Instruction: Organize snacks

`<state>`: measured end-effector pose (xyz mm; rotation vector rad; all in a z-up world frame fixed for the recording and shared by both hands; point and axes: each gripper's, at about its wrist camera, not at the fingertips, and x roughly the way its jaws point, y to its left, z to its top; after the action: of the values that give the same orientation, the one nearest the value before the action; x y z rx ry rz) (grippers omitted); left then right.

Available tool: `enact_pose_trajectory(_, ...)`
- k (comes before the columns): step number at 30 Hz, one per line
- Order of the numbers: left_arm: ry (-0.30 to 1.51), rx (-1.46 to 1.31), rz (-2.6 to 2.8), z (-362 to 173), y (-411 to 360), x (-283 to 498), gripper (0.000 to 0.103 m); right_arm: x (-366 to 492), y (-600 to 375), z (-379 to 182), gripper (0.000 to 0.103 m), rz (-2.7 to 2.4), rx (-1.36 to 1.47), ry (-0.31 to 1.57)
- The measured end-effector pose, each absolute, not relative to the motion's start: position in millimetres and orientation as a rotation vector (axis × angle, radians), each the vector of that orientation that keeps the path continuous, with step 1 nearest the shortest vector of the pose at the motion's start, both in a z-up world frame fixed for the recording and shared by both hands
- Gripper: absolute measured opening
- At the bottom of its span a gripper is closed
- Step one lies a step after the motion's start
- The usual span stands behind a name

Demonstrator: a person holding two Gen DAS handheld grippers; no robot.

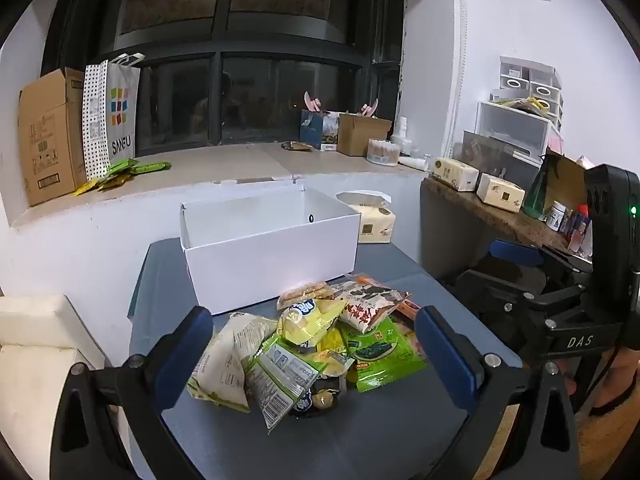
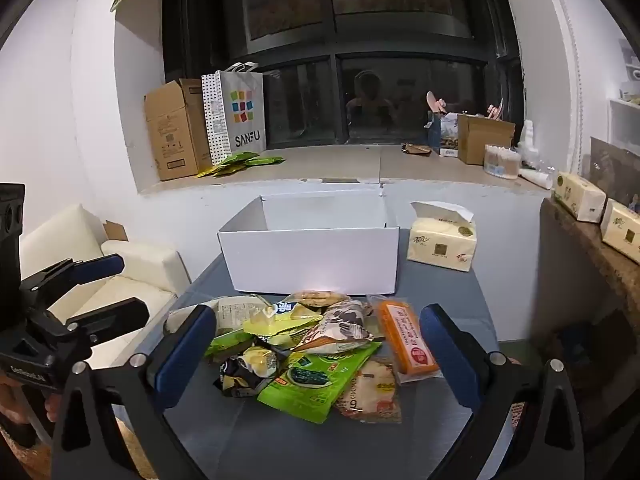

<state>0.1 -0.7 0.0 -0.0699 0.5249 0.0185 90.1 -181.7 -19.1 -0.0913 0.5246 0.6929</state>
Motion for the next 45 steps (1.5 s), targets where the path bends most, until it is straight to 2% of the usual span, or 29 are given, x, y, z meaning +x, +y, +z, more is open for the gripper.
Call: enact_pose_trajectory(45, 0.558, -0.073, 0.022, -8, 2, 0, 0.103, 87, -179, -23, 0.103, 0.695, -0.125, 0.554)
